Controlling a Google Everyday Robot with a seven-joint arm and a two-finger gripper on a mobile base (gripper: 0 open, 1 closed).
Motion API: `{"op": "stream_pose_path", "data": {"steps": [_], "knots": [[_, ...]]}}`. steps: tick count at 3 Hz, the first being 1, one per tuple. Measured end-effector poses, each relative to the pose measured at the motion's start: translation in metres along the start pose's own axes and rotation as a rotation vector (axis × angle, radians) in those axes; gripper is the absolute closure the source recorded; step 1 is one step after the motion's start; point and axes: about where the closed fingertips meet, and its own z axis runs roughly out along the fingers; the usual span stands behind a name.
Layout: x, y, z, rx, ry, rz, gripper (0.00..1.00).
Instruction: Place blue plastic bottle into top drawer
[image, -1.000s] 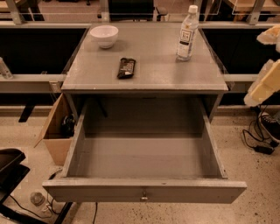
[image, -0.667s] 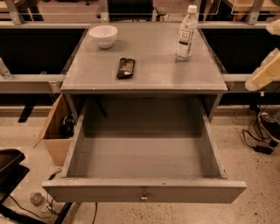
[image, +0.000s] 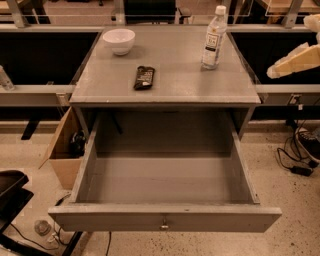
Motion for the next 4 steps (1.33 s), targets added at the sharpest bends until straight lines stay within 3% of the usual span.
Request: {"op": "stream_pose_path", "data": {"steps": [2, 3, 4], "knots": [[0.004, -0.006, 0.011, 0.011, -0.019, 0.028, 0.0], [-0.001, -0.038, 0.075, 0.009, -0.131, 0.116, 0.0], [-0.009, -0.062, 0.121, 0.031, -0.191, 0.168, 0.0]]}}
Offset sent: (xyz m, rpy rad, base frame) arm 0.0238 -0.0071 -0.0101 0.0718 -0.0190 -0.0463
